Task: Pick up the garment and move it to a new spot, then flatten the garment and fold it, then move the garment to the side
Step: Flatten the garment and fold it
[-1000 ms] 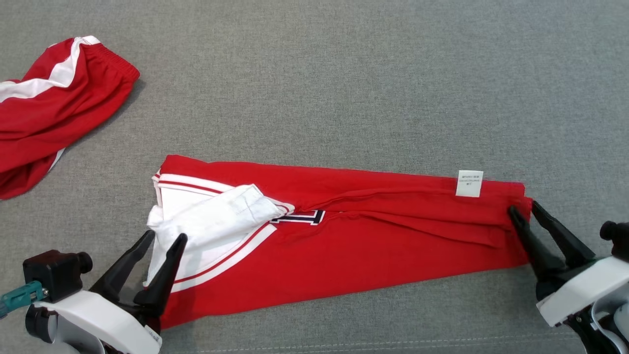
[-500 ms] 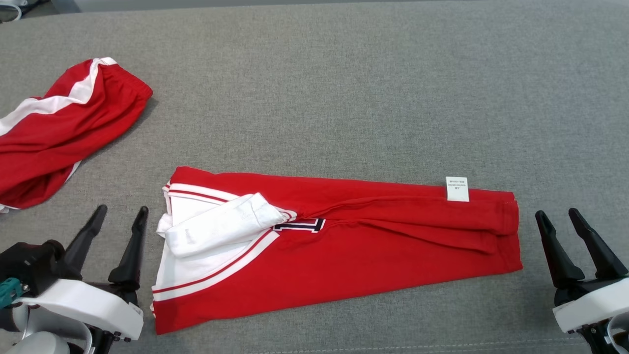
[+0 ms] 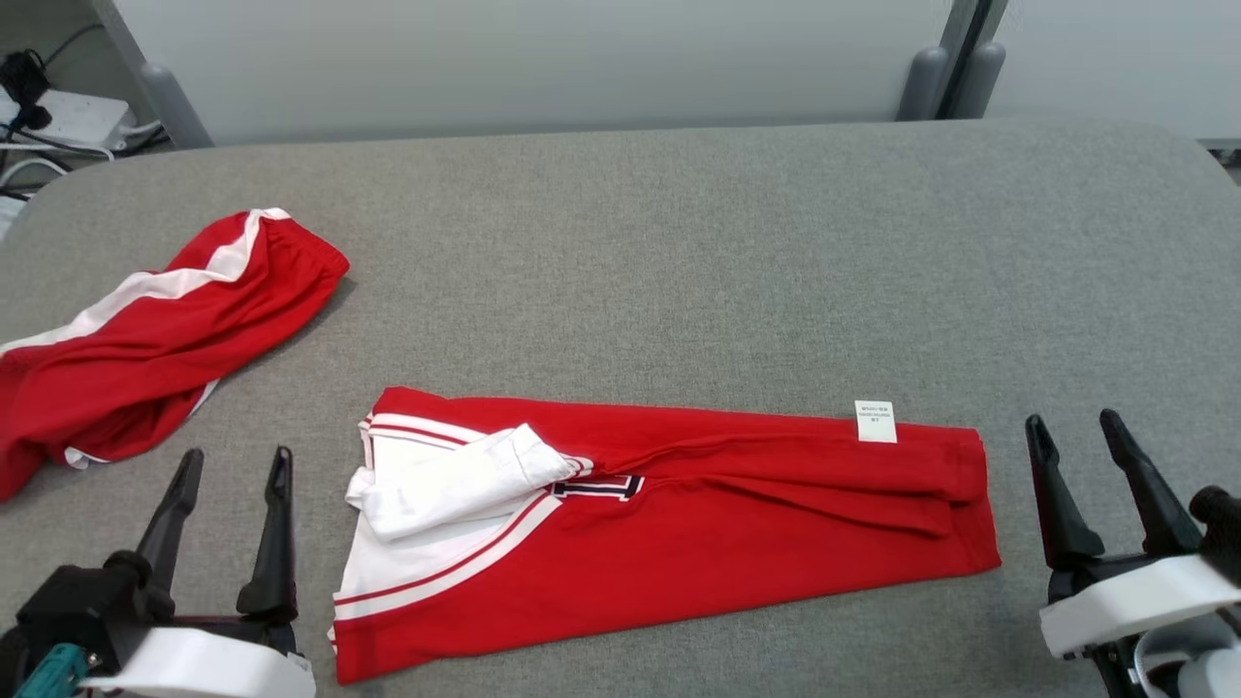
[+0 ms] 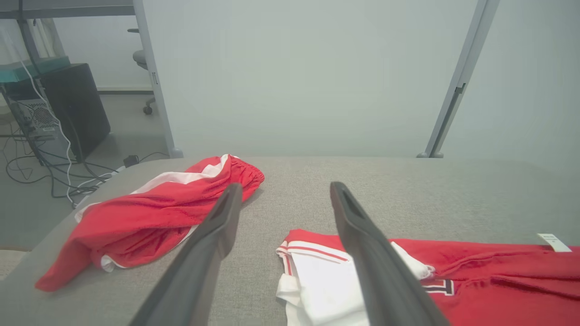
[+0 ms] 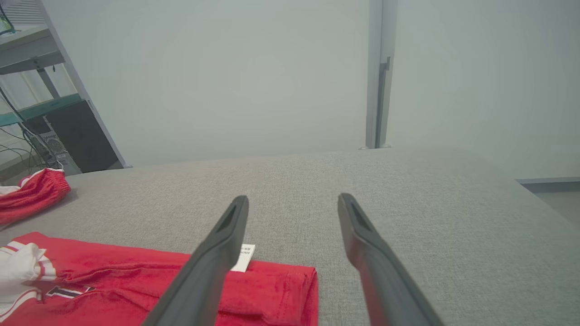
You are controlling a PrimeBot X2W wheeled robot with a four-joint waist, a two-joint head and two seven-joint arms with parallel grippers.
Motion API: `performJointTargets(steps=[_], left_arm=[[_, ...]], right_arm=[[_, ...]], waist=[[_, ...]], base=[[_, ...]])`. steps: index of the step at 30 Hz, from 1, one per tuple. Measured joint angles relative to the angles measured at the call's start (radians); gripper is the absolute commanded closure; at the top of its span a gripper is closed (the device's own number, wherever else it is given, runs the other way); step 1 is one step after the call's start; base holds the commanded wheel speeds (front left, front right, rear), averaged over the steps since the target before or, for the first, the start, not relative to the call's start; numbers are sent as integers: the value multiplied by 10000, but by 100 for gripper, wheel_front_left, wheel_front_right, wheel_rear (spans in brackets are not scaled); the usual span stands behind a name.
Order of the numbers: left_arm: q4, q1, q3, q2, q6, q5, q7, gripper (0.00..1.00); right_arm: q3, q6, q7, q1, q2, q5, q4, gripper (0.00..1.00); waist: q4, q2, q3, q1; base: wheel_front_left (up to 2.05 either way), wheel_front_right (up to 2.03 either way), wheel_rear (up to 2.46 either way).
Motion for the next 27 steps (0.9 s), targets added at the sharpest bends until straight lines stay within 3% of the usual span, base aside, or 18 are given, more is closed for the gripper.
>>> performJointTargets(steps=[13, 20, 27], left_arm=[[512, 1299, 332, -807, -451, 541, 2, 0], [650, 1581, 437, -834, -790, 570, 2, 0], [717, 1586, 474, -867, -805, 570, 2, 0]], right_arm=[[-648, 2, 568, 1918, 631, -500, 2, 0], [-853, 2, 694, 1994, 732, -502, -19, 0], [-901, 0, 794, 2039, 780, -497, 10, 0]], waist=[[100, 0, -1047, 0], [143, 0, -1221, 0], [171, 0, -1207, 0]], base=[[0, 0, 0], [0, 0, 0], [0, 0, 0]])
